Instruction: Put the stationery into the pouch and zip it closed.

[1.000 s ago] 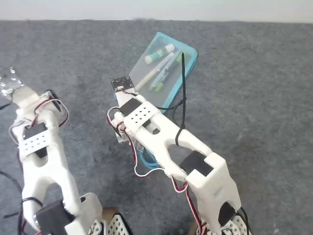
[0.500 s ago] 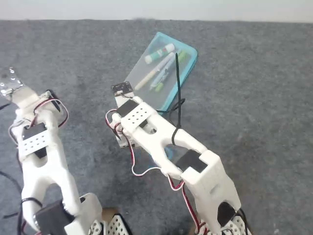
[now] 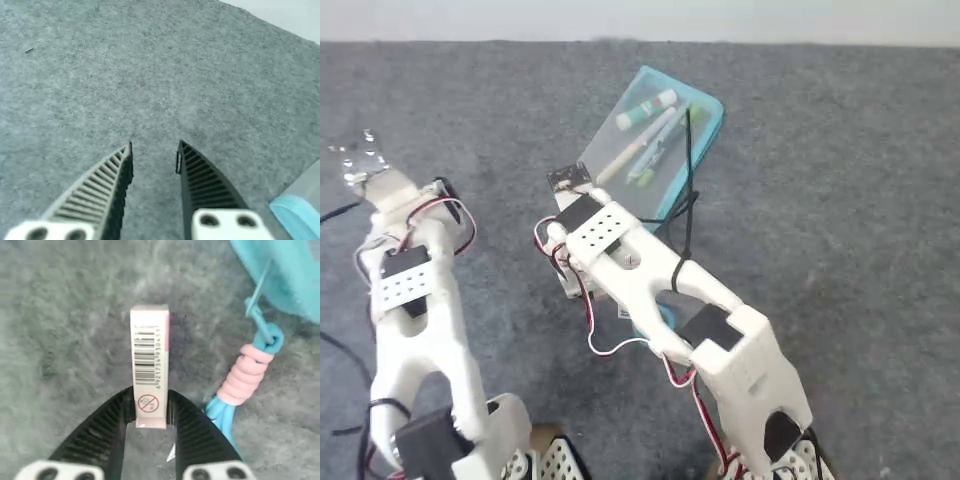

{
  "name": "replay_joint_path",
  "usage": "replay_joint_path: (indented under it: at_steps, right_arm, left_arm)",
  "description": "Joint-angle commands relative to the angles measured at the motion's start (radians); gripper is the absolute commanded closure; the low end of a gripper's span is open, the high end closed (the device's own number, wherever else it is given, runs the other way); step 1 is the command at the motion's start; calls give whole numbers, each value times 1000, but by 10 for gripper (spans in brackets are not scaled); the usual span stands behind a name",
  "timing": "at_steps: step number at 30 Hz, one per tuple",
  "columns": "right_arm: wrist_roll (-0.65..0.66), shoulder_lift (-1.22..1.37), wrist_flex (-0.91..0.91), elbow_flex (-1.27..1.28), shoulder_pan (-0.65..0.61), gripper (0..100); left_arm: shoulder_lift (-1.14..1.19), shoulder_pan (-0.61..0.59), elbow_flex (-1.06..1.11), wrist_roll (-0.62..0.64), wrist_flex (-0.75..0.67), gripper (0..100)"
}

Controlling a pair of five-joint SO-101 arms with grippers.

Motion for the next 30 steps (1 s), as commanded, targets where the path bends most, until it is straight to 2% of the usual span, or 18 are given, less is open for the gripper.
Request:
replay_joint_path:
  at_steps: [1, 4, 10, 14, 17, 20, 24, 27, 30]
  right_arm:
    - [51, -229, 16, -54, 61, 991]
    - [95, -387, 45, -54, 94, 992]
    - [209, -641, 208, -54, 206, 992]
    - [298, -740, 334, -52, 352, 991]
    - [391, -783, 349, 34, 446, 991]
    - [454, -825, 237, 267, 484, 991]
    - [488, -938, -88, 674, 519, 991]
    - [499, -1000, -300, 913, 512, 991]
    - [494, -997, -387, 1008, 510, 990]
  left_arm:
    - [-57, 12, -30, -52, -18, 862]
    - [-54, 37, -68, -84, 54, 859]
    - [-52, 170, -185, -262, 262, 857]
    - [9, 244, -265, -381, 359, 782]
    - [140, 292, -334, -506, 397, 746]
    - [322, 301, -420, -562, 370, 742]
    - [559, 304, -542, -605, 330, 704]
    - [634, 324, -588, -615, 315, 700]
    - [628, 333, -584, -617, 305, 700]
